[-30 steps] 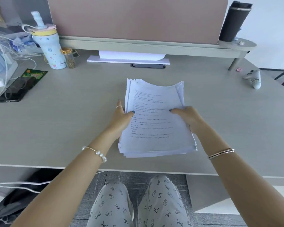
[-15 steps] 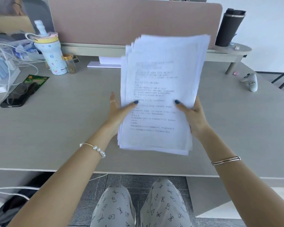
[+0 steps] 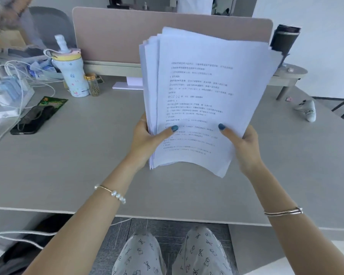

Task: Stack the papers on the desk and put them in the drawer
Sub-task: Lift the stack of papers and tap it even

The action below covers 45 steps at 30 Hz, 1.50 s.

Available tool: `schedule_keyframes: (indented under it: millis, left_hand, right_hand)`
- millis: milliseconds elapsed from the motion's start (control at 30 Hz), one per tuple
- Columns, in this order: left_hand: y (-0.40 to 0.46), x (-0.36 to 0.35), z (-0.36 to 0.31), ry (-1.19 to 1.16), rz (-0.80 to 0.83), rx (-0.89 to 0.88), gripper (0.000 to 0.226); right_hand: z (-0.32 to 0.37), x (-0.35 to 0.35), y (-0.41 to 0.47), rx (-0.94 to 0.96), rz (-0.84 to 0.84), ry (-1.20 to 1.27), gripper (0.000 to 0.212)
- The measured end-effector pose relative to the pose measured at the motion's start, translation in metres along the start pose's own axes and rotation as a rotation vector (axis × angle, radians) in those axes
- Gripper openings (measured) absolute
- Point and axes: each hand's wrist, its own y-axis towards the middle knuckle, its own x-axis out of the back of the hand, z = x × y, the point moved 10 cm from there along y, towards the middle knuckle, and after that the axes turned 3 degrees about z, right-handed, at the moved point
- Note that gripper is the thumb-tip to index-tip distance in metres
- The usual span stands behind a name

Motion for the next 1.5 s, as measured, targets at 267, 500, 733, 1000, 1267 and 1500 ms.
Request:
schedule_keyframes:
  millis: [267, 500, 733, 1000, 1267, 1500]
  left_hand:
    - [0.005, -0.007, -0.01, -0.172, 0.027, 0.011, 0.05]
    - [0.005, -0.015, -0.01, -0.066, 0.007, 0.027, 0.019]
    - [-0.021, -0.01, 0.021, -0.161, -0.017, 0.082, 0.019]
    - [-0.019, -0.016, 0.012, -0.159, 0.004, 0.042, 0.023]
    - [-0.032, -0.014, 0.029, -0.098, -0.045, 0.044, 0.028]
    - [-0.047, -0.027, 0.045, -0.086, -0.063, 0.081, 0.025]
  right_hand:
    - [0.004, -0.003, 0.007, -0.036, 0.05, 0.018, 0.015]
    - [0.01, -0.022, 0.006, -0.067, -0.016, -0.058, 0.008]
    - [-0.017, -0.015, -0.01, -0.143, -0.011, -0.031, 0.007]
    - [-0.014, -0.007, -0.011, -0.149, -0.048, 0.001, 0.003]
    - [-0.024, -0.008, -0.021, -0.161, -0.021, -0.018, 0.006]
    - [-0.048, -0.015, -0.042, -0.228, -0.043, -0.081, 0.006]
